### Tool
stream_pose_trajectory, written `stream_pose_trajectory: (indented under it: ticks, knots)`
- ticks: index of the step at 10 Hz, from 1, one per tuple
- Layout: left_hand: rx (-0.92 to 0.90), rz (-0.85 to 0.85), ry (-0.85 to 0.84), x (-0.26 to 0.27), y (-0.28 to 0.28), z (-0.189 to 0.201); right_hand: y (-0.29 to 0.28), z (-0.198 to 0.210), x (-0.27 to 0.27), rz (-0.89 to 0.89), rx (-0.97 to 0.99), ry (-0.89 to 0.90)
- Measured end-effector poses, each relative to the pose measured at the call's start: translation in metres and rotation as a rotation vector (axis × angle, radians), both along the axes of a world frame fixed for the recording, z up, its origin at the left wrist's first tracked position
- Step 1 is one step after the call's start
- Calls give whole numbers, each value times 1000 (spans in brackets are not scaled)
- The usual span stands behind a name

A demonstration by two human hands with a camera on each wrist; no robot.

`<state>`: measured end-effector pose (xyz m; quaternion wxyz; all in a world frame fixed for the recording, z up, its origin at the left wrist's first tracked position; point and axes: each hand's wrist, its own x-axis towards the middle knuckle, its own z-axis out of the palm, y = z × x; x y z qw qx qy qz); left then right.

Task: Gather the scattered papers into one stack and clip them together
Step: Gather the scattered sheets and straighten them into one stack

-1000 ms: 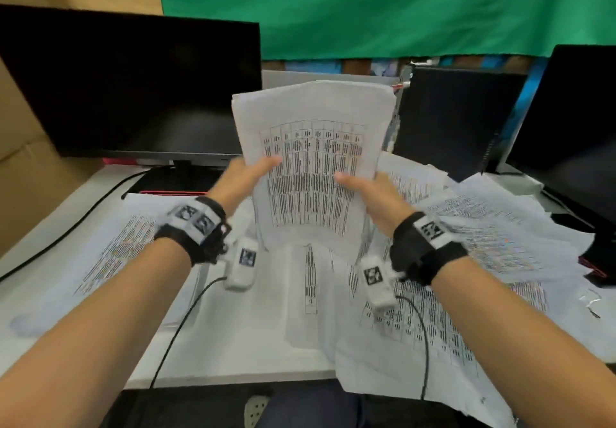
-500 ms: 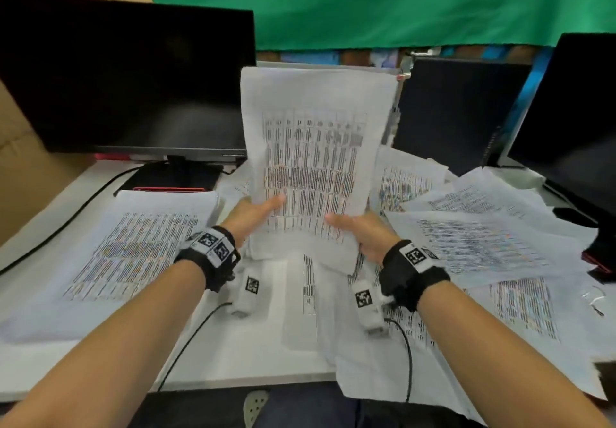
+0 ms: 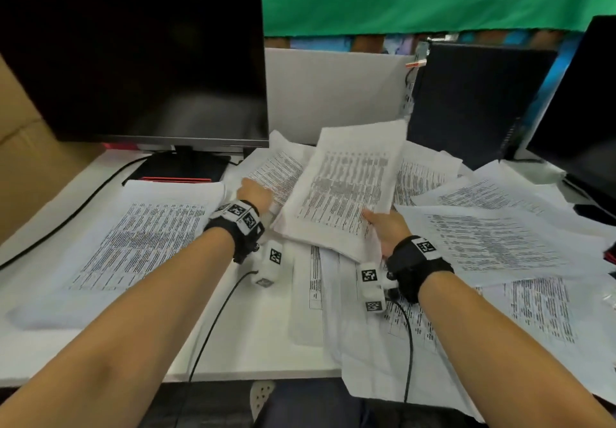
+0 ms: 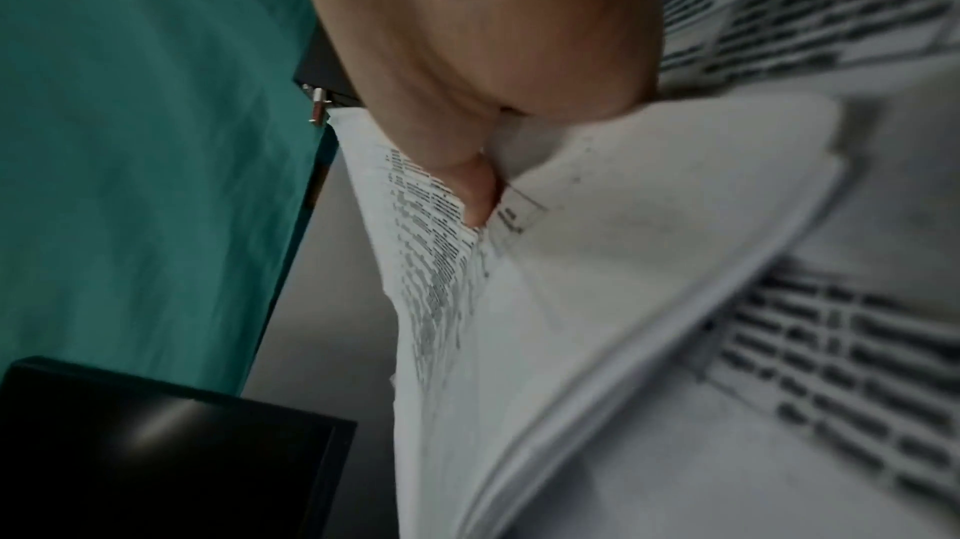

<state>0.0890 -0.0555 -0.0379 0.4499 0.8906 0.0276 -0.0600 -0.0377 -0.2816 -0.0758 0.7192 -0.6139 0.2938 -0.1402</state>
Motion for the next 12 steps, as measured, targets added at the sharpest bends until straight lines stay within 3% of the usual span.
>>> stream_pose_trajectory:
  ticks: [1,2,3,4,5,7,8,9,10,11,12]
  knots:
    - [49,-10,113,19,10,-5,-14,-18,8,-64,19,33]
    - [-67,-36,210,11,10,4,-21,-25,4,-45,49,81]
    - [-222,-65,295,7,-3,8,-26,-31,0,-70,122,5]
    - [-222,-121,263,7,-15,3,-25,-34,-3,-65,142,-15]
    - [53,-214,131,7,-19,-3,-24,-35,0,-68,168,-49]
    - [237,-69,-258,-12,-13,17,-26,-40,4,-94,128,-23]
    - [325,-96,-436,-39,15,34,-26,-41,6,-65,97,-45]
    - [480,-44,-640,-67,49,64,-17,-37,5,-34,-54,-74]
    - [477,28,-887,-89,77,110,-8,-26,4,-15,-237,21]
    - [312,29,-1036,-95,102,153,2,-13,9,116,-240,126]
    - [154,3,-964,-90,119,169,29,2,13,359,-333,202]
